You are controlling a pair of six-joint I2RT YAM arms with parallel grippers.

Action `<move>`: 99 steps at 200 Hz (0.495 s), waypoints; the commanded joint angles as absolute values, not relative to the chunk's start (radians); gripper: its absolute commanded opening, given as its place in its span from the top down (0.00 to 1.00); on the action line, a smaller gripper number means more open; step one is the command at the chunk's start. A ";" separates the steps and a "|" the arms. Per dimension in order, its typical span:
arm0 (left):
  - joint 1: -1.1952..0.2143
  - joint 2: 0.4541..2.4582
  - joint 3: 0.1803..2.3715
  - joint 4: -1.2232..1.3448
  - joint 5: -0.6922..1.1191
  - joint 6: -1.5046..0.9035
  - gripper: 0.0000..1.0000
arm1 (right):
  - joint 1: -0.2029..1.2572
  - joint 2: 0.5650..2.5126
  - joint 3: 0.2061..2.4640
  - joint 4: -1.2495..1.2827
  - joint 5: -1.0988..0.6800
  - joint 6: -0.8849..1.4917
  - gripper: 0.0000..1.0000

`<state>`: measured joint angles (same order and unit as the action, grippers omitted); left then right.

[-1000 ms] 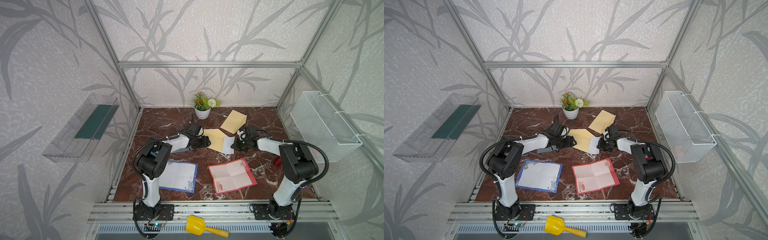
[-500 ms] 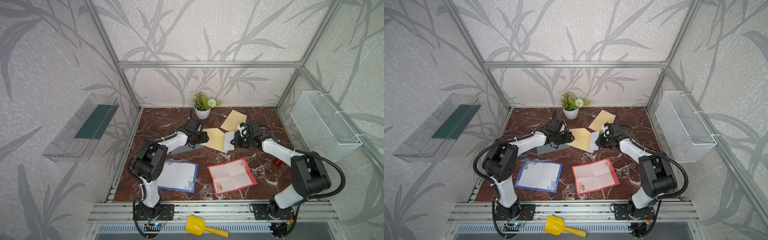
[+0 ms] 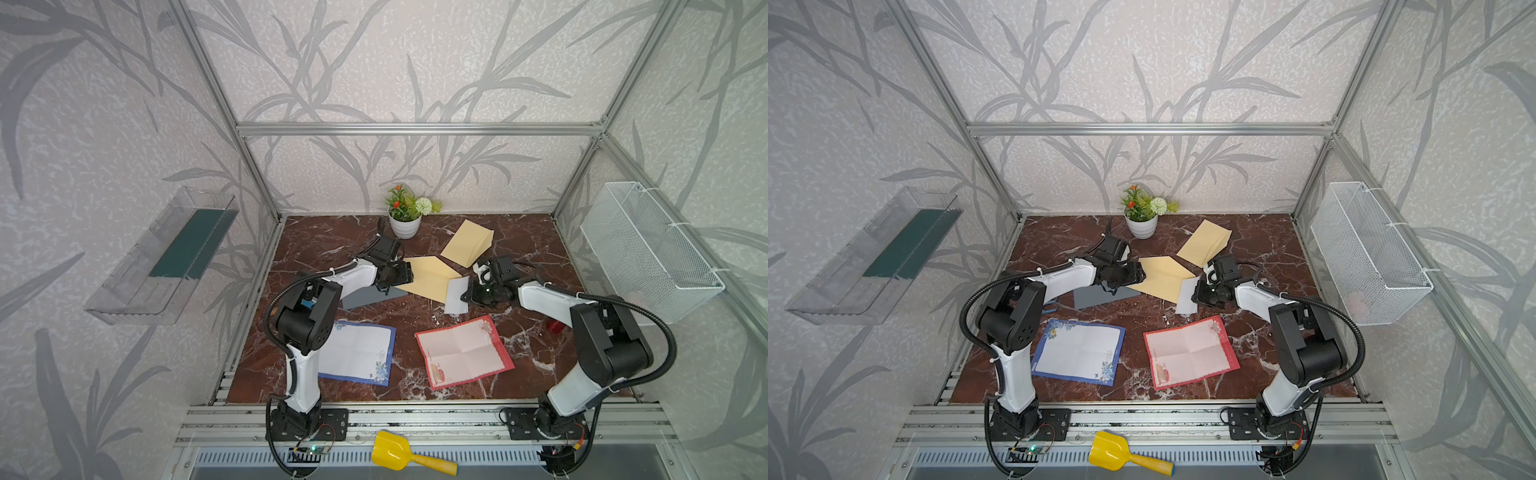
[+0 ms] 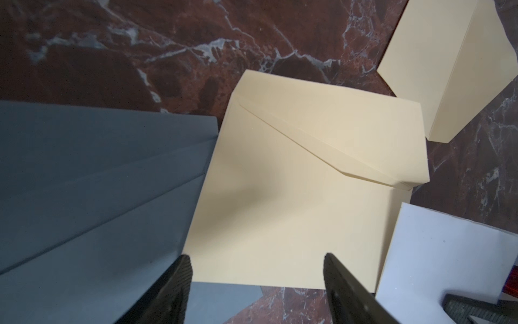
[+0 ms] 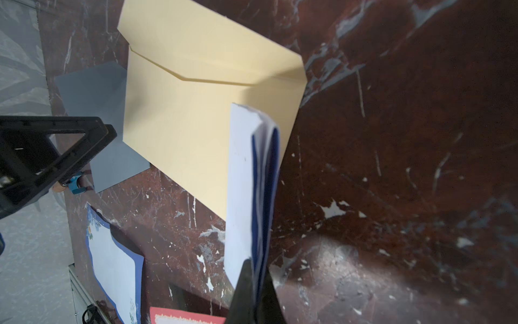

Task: Fold the letter paper in half and place it into the envelope
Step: Adjust the envelope at the center of the board.

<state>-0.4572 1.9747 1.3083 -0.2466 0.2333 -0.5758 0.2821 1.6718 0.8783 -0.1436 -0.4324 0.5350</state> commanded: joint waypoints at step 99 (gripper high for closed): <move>-0.481 1.949 1.219 -0.138 0.387 -0.637 0.29 | 0.279 1.838 1.050 -0.162 -0.320 0.455 1.00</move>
<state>-0.4606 1.9873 1.2648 -0.1619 0.3195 -0.6060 0.2821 1.8160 0.9771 -0.1261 -0.3683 0.5072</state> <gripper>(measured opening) 0.711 0.046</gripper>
